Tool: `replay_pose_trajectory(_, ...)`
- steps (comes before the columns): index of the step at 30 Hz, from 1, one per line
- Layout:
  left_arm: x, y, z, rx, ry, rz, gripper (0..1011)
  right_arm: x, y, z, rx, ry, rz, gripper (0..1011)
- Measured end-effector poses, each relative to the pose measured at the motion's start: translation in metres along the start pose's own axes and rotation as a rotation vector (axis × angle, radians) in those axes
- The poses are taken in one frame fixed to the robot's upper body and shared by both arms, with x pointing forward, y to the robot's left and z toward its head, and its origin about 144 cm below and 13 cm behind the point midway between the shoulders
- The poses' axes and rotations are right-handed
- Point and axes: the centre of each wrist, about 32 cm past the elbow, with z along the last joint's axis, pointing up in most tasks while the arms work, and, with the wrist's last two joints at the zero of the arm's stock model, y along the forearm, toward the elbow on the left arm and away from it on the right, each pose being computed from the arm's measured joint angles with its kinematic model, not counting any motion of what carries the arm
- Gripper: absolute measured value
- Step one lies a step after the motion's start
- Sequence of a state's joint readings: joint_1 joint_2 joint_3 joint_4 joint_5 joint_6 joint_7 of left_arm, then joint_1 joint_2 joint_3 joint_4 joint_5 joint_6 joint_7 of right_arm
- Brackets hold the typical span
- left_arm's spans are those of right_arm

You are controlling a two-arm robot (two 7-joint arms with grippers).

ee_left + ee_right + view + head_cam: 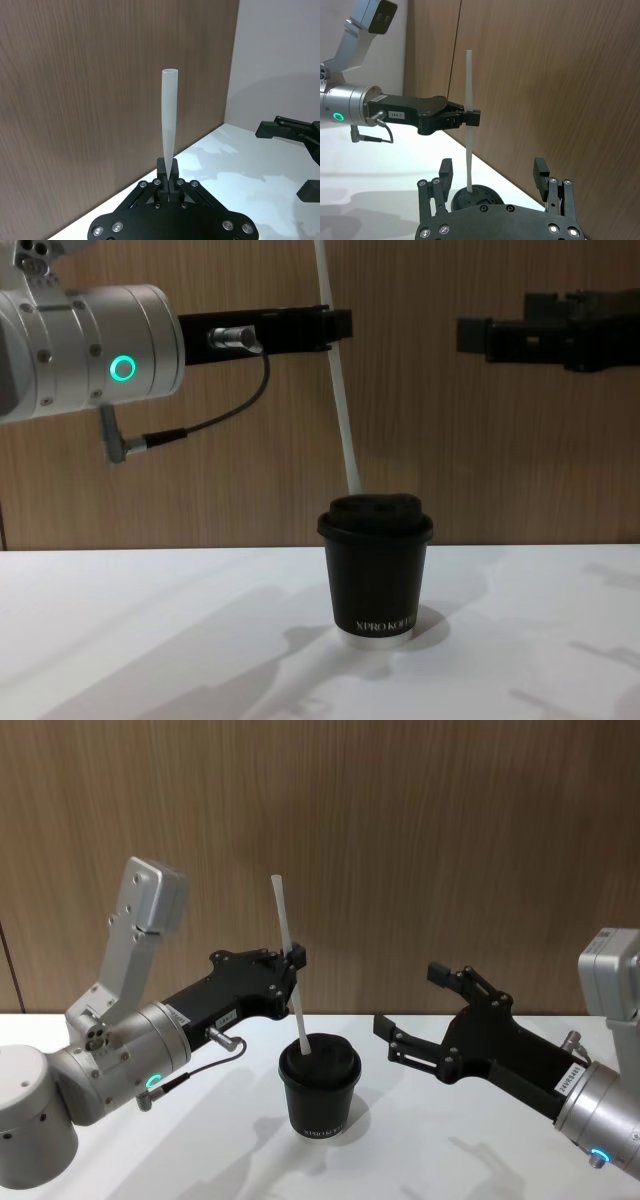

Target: Pick up the straw with one hand, pass it to the other hand, and insert it into the cup.

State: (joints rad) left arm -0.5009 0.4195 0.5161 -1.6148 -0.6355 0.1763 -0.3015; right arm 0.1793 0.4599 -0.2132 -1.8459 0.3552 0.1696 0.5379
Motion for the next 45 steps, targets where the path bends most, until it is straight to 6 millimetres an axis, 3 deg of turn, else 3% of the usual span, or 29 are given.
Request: replay_pose_trajectory(45, 0.0088, -0.0047, -0.0014, 0.023, -0.015, 0.011, 4, 0.0000, 0.0000, 0.0000, 0.000, 0.000, 0.000, 1001)
